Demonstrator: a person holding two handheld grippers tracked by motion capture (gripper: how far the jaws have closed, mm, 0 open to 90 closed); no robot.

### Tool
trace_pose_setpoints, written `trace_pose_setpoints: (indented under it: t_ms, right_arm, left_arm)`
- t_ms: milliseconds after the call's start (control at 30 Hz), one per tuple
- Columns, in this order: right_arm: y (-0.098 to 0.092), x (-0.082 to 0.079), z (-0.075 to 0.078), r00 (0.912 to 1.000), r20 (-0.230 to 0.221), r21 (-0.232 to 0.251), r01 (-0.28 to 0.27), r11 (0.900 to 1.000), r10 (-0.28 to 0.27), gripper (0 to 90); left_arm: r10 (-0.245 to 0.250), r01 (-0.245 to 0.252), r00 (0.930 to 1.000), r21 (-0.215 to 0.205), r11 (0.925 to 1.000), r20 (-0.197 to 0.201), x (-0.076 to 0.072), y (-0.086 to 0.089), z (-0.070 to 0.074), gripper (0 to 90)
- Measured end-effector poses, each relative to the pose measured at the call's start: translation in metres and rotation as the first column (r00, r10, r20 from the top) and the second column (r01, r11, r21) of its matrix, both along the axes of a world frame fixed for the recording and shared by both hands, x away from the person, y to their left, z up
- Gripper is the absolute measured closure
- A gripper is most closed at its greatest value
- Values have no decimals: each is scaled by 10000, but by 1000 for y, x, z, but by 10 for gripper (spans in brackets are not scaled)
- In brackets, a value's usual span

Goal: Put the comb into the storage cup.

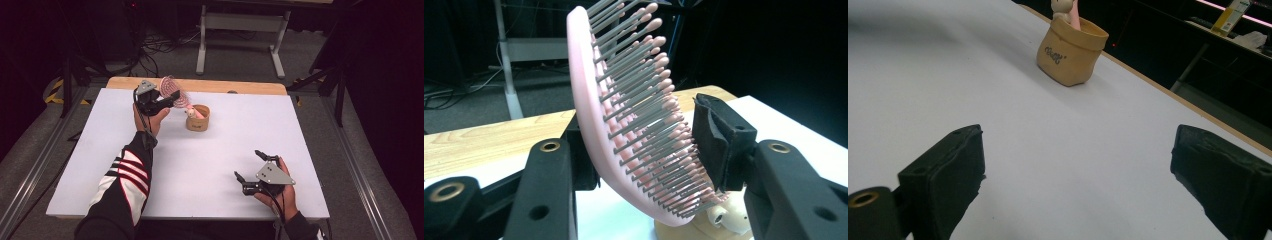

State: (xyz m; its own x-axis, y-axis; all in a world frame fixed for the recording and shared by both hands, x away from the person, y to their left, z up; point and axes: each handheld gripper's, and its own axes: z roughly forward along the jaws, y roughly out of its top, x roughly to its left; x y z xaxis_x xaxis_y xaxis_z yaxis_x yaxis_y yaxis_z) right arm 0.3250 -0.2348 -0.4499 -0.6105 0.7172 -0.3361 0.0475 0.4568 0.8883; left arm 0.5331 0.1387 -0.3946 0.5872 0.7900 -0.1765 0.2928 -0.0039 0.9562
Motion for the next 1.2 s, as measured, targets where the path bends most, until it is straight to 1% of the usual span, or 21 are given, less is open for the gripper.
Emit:
trace_pose_setpoints:
  t_ms: [100,233,300,367,433,467,567,600,667,733,800,833,1033,1100,1200]
  right_arm:
    - [0,0,0,10000,-5,-30,-5,10000,5,78]
    - [0,-1,0,10000,10,-53,-12,10000,12,78]
    - [0,-1,0,10000,10,-40,-17,10000,17,78]
    - [0,-1,0,10000,6,-60,-18,10000,18,78]
    - [1,-1,0,10000,1,-67,-28,10000,28,78]
    - [1,-1,0,10000,-1,-68,-24,10000,24,78]
    - [1,-1,0,10000,7,-79,-28,10000,28,78]
    - [1,-1,0,10000,7,-76,-38,10000,38,78]
    - [1,-1,0,10000,12,-74,-30,10000,30,79]
    - [1,-1,0,10000,12,-72,-39,10000,39,78]
    - [1,-1,0,10000,27,-79,-31,10000,31,78]
    - [1,-1,0,10000,39,-57,-32,10000,32,78]
    - [1,-1,0,10000,48,-56,-18,10000,19,78]
    - [1,-1,0,10000,32,-81,-22,10000,23,78]
    - [1,-1,1,10000,51,-71,-24,10000,24,78]
  left_arm:
    - [-18,18,10000,-14,10000,21,-1,1,1,482]
    - [-116,116,9999,-61,9999,24,-1,4,2,436]
    - [-108,108,9999,48,9999,36,0,6,3,416]
    - [-41,41,10000,62,10000,33,-1,8,3,382]
    - [-13,14,10000,143,9999,-52,-1,9,4,329]
    - [6,-5,10000,176,9998,-11,-1,10,4,314]
    - [97,-96,9999,168,9998,-63,-2,12,5,274]
    - [118,-118,9999,188,9998,-12,-2,14,5,268]
    - [122,-121,9999,149,9998,-70,-2,16,5,257]
    - [118,-118,9999,147,9998,-44,-3,17,5,256]
    - [114,-113,9999,262,9996,-50,-3,18,4,253]
    - [135,-135,9999,256,9996,-31,-4,18,3,228]
    - [89,-88,9999,140,9999,-132,-4,21,1,180]
    - [127,-124,9999,261,9996,-102,-5,22,2,141]
    - [67,-64,9999,292,9996,-95,-6,22,4,99]
